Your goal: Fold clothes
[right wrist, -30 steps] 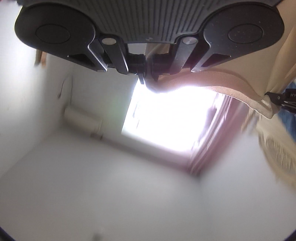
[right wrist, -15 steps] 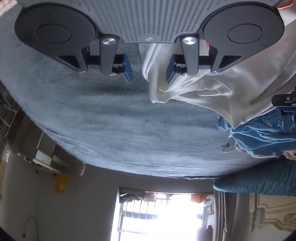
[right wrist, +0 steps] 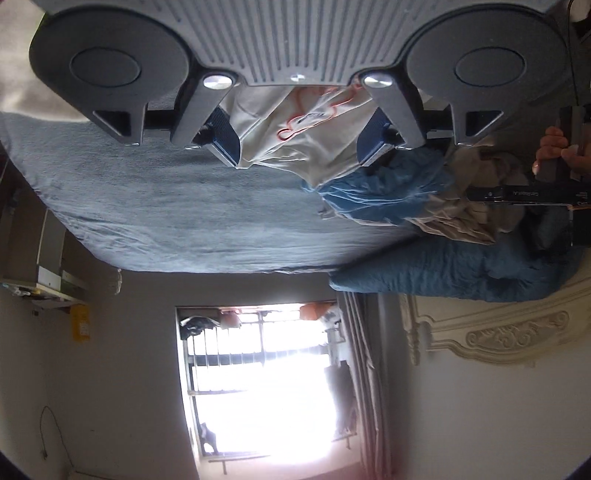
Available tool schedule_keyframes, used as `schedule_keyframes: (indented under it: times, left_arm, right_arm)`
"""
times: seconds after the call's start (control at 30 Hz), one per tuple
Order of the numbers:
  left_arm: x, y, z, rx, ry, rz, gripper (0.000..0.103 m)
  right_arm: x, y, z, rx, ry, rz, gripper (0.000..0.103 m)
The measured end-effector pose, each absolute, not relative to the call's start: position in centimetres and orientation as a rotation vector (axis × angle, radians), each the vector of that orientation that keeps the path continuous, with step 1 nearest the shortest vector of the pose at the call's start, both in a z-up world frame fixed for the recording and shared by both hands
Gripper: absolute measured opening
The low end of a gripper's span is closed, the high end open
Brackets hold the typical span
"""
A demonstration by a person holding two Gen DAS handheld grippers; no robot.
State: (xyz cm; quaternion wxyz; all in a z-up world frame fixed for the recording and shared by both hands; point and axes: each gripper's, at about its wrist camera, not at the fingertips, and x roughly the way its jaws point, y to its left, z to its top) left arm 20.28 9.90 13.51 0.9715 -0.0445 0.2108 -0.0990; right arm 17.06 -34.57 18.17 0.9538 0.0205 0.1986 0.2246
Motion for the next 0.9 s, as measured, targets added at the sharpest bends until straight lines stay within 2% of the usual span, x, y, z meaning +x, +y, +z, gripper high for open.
schedule_keyframes:
  times: [0.03, 0.07, 0.17, 0.4, 0.47, 0.5, 0.57, 0.63, 0.73, 0.9]
  left_arm:
    - [18.4, 10.1, 13.5, -0.083, 0.431, -0.218, 0.094]
    - [16.5, 10.1, 13.1, -0.074, 0.447, -0.238, 0.096]
    - [11.5, 9.7, 10.0, -0.041, 0.507, -0.28, 0.097]
    - [5.4, 6.2, -0.3, 0.046, 0.667, -0.298, 0.094]
    - [4.7, 5.8, -2.6, 0.065, 0.706, -0.273, 0.089]
    - [4.7, 6.0, -3.4, 0.051, 0.731, -0.265, 0.082]
    - [4.6, 6.9, -4.5, -0.017, 0.765, -0.248, 0.078]
    - [4.5, 7.9, -5.3, -0.07, 0.773, -0.23, 0.067]
    - [4.4, 8.5, -5.6, -0.063, 0.754, -0.222, 0.057]
    - [4.7, 8.9, -6.0, -0.055, 0.745, -0.212, 0.048]
  right_arm:
    - [14.8, -35.0, 18.8, 0.049, 0.399, 0.469, 0.076]
    - [13.0, -35.3, 19.1, 0.056, 0.404, 0.485, 0.077]
    - [8.8, -35.4, 17.4, 0.121, 0.441, 0.549, 0.081]
    - [6.2, -31.5, 4.4, 0.278, 0.72, 0.509, 0.079]
    - [6.1, -31.4, 2.0, 0.383, 0.748, 0.477, 0.078]
    - [6.1, -31.3, 0.8, 0.435, 0.761, 0.46, 0.078]
    - [5.8, -31.2, -0.9, 0.528, 0.776, 0.449, 0.078]
    - [5.5, -31.2, -2.1, 0.609, 0.785, 0.452, 0.078]
    - [5.3, -30.8, -2.5, 0.62, 0.8, 0.447, 0.078]
    - [5.1, -30.3, -1.8, 0.555, 0.776, 0.383, 0.078]
